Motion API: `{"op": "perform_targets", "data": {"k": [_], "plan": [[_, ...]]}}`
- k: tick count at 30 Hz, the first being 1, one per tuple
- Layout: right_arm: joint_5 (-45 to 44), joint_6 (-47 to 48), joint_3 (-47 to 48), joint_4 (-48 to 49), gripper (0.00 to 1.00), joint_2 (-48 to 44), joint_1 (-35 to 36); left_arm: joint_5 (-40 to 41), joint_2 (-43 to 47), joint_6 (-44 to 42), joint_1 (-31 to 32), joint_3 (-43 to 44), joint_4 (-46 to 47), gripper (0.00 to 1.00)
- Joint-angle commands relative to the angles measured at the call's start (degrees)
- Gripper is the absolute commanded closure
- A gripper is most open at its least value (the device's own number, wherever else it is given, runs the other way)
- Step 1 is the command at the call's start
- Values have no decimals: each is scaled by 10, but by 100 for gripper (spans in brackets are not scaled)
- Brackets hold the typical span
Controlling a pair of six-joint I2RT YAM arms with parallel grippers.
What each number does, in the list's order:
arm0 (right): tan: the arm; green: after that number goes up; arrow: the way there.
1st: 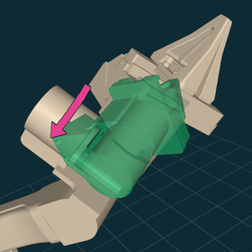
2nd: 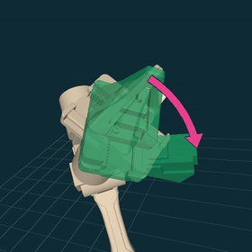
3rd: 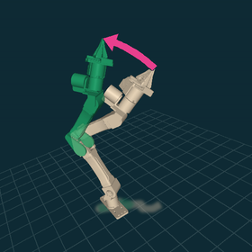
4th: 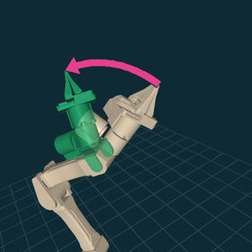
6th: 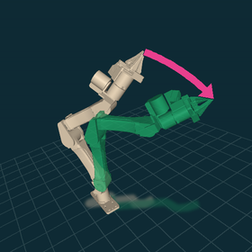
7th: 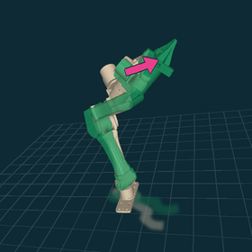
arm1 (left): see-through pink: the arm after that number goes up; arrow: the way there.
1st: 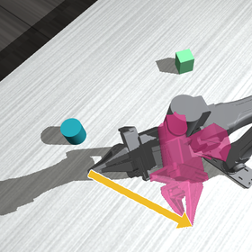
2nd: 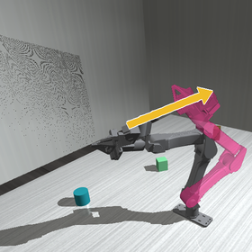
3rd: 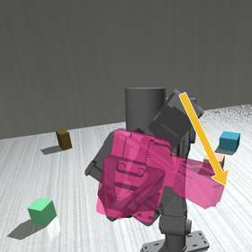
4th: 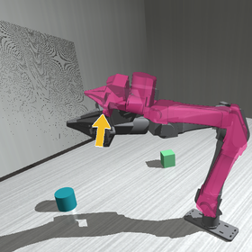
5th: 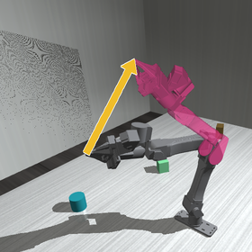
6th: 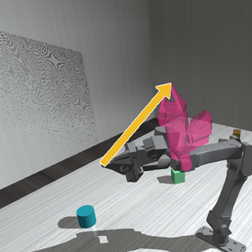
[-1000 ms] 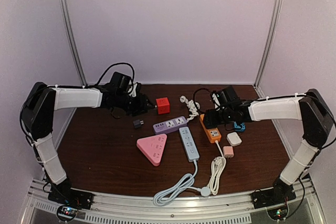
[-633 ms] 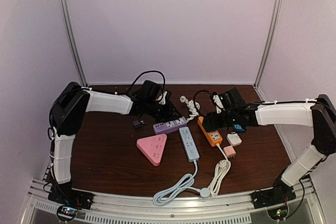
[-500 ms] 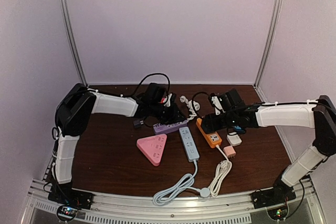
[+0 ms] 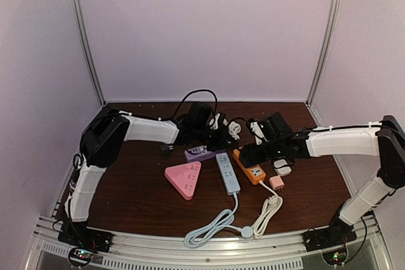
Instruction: Pull the plug off the socket
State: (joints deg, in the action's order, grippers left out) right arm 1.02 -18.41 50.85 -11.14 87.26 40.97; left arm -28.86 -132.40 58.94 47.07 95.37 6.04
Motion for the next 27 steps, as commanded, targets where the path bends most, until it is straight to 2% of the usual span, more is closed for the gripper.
{"op": "perform_targets", "data": {"k": [1,18,27], "plan": [[-7,-15,-11,3,63,-10,11,-10,-27,9,11,27,10,96],[-20,-13,-10,23,64,6,15,-4,-70,20,36,61,-26,96],[-29,-7,6,21,64,12,16,14,-76,-1,42,70,-98,97]]}}
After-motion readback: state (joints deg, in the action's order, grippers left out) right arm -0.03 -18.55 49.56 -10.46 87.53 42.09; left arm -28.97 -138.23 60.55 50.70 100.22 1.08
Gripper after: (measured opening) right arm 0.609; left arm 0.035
